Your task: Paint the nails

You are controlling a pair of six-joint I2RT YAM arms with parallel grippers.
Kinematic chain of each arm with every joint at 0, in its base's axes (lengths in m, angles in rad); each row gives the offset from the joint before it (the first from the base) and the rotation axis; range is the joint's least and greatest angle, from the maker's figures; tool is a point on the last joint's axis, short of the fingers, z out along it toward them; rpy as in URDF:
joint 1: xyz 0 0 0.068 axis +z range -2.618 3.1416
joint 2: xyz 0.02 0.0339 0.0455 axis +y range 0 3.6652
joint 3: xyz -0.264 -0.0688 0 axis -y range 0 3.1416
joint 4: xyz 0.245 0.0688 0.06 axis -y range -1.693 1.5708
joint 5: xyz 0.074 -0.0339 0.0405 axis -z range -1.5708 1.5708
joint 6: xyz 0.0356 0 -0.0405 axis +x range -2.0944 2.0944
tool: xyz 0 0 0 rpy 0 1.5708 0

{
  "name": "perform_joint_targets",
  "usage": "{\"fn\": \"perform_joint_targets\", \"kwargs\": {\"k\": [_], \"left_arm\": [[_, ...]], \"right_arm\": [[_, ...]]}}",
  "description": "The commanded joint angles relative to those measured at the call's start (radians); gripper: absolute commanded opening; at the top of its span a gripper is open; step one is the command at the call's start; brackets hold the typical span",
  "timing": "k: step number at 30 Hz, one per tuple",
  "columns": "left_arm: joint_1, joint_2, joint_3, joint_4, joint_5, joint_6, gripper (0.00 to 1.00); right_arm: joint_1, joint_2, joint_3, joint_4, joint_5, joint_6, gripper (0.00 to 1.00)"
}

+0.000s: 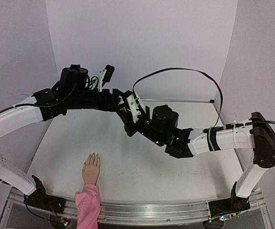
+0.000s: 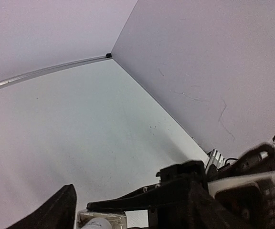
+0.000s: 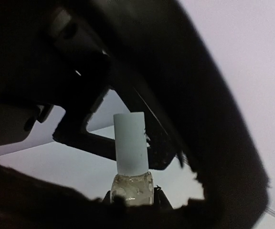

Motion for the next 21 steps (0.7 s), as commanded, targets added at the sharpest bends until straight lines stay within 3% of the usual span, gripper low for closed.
{"fn": "perform_joint_targets", "kwargs": {"k": [1, 5, 9, 13, 21], "left_arm": [[0.0, -0.105, -0.015, 0.046, 0.07, 0.038, 0.89], [0.014, -0.185, -0.089, 0.11, 0.11, 0.041, 0.96], [0.041, -0.231, -0.145, 0.197, 0.208, 0.021, 0.97], [0.041, -0.211, -0.148, 0.261, 0.331, 0.023, 0.9], [0.023, -0.185, -0.142, 0.261, 0.355, 0.049, 0.63]], "right_arm": [[-0.131, -0.143, -0.008, 0.016, -0.634, 0.165, 0.0], [-0.247, -0.146, 0.009, 0.014, -1.013, 0.34, 0.0], [-0.273, -0.123, 0.049, 0.02, -1.247, 0.433, 0.0], [-0.273, -0.083, 0.089, 0.049, -1.305, 0.513, 0.0], [-0.274, -0.046, 0.096, 0.148, -1.286, 0.606, 0.0]]}}
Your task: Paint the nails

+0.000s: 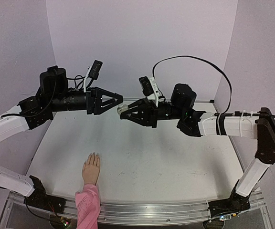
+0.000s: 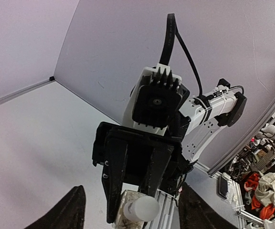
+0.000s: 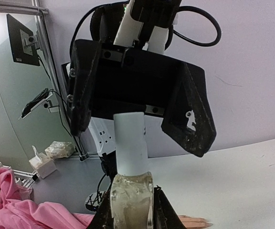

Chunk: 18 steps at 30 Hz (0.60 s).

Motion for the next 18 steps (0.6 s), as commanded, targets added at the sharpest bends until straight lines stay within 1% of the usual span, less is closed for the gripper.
{"fn": "perform_joint_targets", "kwargs": {"k": [1, 4, 10, 11, 13, 14, 15, 16, 17, 18], "left_arm": [[-0.012, -0.006, 0.006, 0.065, 0.04, 0.027, 0.58], [-0.013, -0.002, 0.008, 0.065, 0.003, 0.034, 0.46], [-0.018, 0.038, 0.025, 0.06, -0.015, 0.036, 0.27], [-0.019, 0.041, 0.028, 0.055, -0.023, 0.038, 0.23], [-0.022, 0.047, 0.034, 0.038, -0.047, 0.045, 0.12], [-0.026, 0.05, 0.04, 0.026, -0.073, 0.049, 0.06], [-0.03, 0.053, 0.045, 0.012, -0.104, 0.053, 0.03], [-0.036, 0.059, 0.061, -0.01, -0.15, 0.056, 0.0], [-0.046, 0.07, 0.077, -0.036, -0.199, 0.056, 0.0], [-0.055, 0.084, 0.096, -0.065, -0.259, 0.049, 0.0]], "right_arm": [[-0.003, 0.012, 0.05, 0.125, -0.046, 0.071, 0.0], [-0.002, 0.017, 0.048, 0.125, -0.038, 0.068, 0.0], [-0.003, 0.013, 0.039, 0.124, 0.013, 0.051, 0.0], [-0.004, 0.012, 0.038, 0.122, 0.023, 0.046, 0.0], [-0.006, 0.002, 0.028, 0.113, 0.075, 0.022, 0.0], [-0.005, -0.013, 0.017, 0.083, 0.169, -0.011, 0.0], [-0.004, -0.033, -0.002, 0.057, 0.29, -0.046, 0.0], [0.006, -0.057, -0.025, 0.027, 0.47, -0.095, 0.0], [0.051, -0.081, -0.044, -0.015, 0.737, -0.168, 0.0], [0.125, -0.096, -0.063, -0.024, 1.106, -0.262, 0.0]]}}
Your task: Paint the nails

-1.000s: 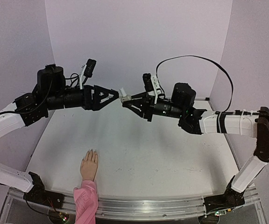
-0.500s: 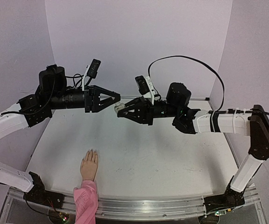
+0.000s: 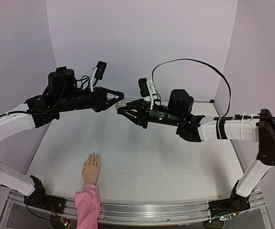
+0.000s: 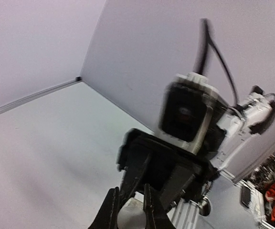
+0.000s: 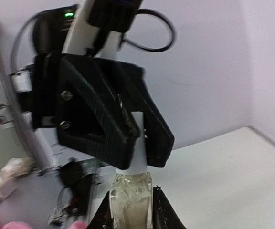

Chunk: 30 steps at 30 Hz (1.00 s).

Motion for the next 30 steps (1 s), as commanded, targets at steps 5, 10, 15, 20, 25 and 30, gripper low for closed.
{"fn": "perform_joint_targets", "kwargs": {"k": [5, 10, 15, 20, 25, 30], "left_arm": [[-0.055, 0.122, 0.181, -0.176, -0.266, -0.046, 0.0], [-0.054, 0.147, 0.22, -0.18, -0.2, -0.031, 0.03], [-0.054, 0.123, 0.211, -0.18, -0.154, -0.023, 0.4], [-0.052, 0.059, 0.211, -0.222, -0.118, -0.003, 0.84], [-0.045, 0.076, 0.337, -0.451, -0.137, -0.034, 0.93], [-0.044, 0.102, 0.392, -0.547, -0.12, -0.053, 0.9]], "right_arm": [[0.222, -0.01, -0.006, 0.135, 1.408, -0.506, 0.0], [0.208, -0.017, 0.003, 0.112, 1.118, -0.465, 0.0], [0.132, -0.076, -0.058, 0.088, 0.779, -0.373, 0.0], [0.016, -0.13, -0.105, 0.062, 0.356, -0.373, 0.0], [0.0, -0.142, -0.077, -0.05, 0.235, -0.373, 0.0], [-0.001, -0.138, -0.063, -0.078, 0.215, -0.373, 0.0]]}}
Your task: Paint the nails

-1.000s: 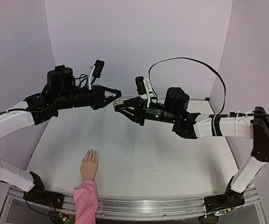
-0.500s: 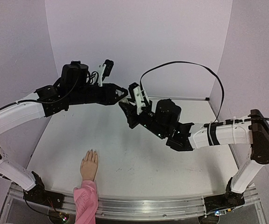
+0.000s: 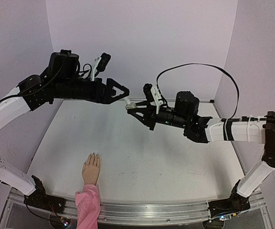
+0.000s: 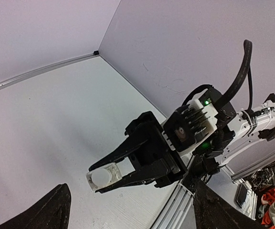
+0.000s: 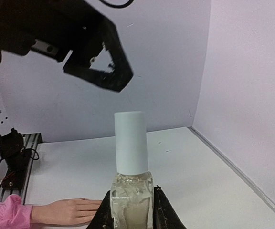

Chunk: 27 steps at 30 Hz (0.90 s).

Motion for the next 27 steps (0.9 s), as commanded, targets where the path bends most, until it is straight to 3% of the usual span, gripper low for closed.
{"fn": "perform_joint_targets", "kwargs": {"k": [1, 7, 11, 15, 16, 17, 27], "left_arm": [[0.005, 0.01, 0.067, -0.107, 0.034, -0.016, 0.88], [0.005, 0.044, 0.083, -0.117, 0.063, -0.013, 0.71], [0.005, 0.074, 0.11, -0.157, 0.036, -0.011, 0.68], [0.007, 0.098, 0.126, -0.161, 0.029, -0.014, 0.52], [0.007, 0.097, 0.126, -0.161, 0.017, -0.014, 0.5], [0.009, 0.097, 0.13, -0.161, 0.01, -0.014, 0.5], [0.014, 0.111, 0.145, -0.162, -0.016, -0.016, 0.42]], "right_arm": [[0.007, -0.035, 0.054, 0.018, -0.102, 0.014, 0.0], [0.008, -0.018, 0.08, 0.007, -0.123, 0.014, 0.0], [0.008, -0.02, 0.084, 0.0, -0.132, 0.014, 0.0], [0.007, -0.018, 0.084, -0.008, -0.142, 0.014, 0.0], [0.008, -0.018, 0.084, -0.009, -0.145, 0.074, 0.24], [0.007, -0.017, 0.084, -0.009, -0.147, 0.102, 0.01], [0.007, -0.009, 0.088, -0.023, -0.151, 0.091, 0.0]]}}
